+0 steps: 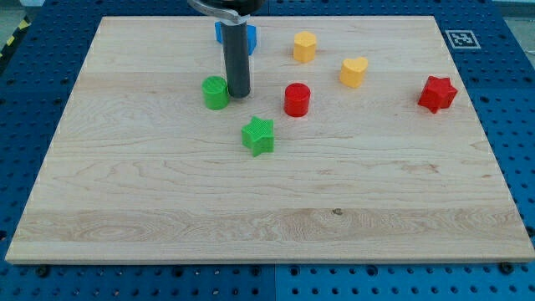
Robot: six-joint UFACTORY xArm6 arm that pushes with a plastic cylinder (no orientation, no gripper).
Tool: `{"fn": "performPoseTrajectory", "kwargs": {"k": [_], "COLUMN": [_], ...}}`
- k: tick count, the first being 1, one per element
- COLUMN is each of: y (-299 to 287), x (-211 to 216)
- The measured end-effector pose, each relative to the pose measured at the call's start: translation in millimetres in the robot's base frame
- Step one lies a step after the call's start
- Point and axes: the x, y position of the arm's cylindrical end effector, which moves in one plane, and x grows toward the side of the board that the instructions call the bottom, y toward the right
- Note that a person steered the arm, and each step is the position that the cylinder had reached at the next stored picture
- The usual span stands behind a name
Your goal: Point at the blue cube
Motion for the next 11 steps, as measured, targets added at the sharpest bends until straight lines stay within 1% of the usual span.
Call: {"fn": "performPoseTrajectory", "kwargs": {"k": [2,3,5,7,8,10,11], "y": [-39.5,-35.4,-12.7,31.7,39.5,44.0,45.0], "x": [-1.2,-15.0,-53.5,-59.4,-70.2,-109.9,-141.0]}}
